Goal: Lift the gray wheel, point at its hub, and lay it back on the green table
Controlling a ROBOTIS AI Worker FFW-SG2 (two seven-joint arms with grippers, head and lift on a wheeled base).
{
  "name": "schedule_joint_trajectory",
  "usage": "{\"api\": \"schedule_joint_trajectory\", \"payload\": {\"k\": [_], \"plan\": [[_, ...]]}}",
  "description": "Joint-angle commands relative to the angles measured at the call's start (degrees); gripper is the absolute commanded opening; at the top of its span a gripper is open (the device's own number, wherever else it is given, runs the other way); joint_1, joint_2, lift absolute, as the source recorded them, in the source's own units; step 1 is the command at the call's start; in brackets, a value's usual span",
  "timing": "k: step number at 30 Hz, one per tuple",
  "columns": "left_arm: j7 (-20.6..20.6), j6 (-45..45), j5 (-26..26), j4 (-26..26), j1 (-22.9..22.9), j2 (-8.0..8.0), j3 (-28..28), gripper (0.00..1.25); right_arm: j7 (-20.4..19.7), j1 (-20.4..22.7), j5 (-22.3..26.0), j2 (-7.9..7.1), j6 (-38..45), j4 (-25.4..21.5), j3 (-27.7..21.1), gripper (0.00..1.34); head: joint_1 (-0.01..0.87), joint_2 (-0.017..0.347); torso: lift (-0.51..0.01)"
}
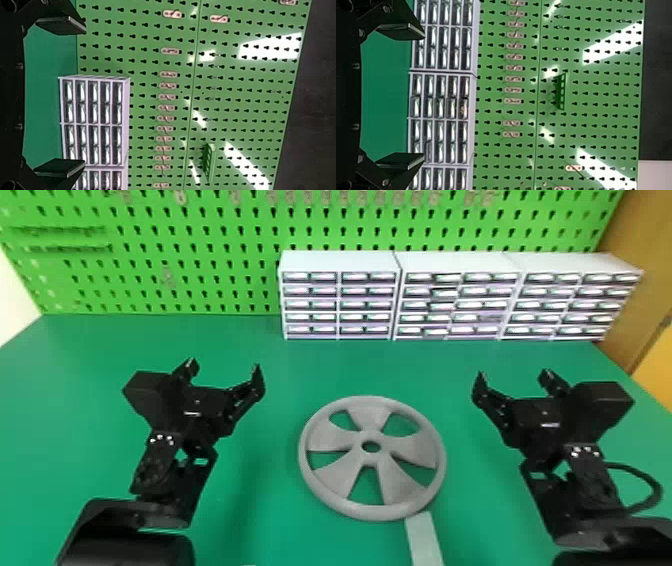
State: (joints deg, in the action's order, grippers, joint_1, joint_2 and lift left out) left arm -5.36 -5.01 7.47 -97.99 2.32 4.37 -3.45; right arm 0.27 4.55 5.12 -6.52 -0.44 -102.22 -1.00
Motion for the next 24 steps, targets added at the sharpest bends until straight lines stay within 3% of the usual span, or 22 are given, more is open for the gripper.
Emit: {"api": "schedule_joint_trajectory", "payload": {"k": [1,24], "plan": [[0.00,0.00,0.00,0.08,0.05,0.03,0.03,1.14,0.08,-0.07,-0.03,-0.07,0.00,0.00,0.12,1.12,0.692,0.048,-0.093],[0.00,0.00,0.35,-0.01,0.31,-0.06,0.11,1.14,0.08,0.02,0.33,-0.07,1.32,-0.18,-0.05,1.12,0.692,0.048,-0.093]]}}
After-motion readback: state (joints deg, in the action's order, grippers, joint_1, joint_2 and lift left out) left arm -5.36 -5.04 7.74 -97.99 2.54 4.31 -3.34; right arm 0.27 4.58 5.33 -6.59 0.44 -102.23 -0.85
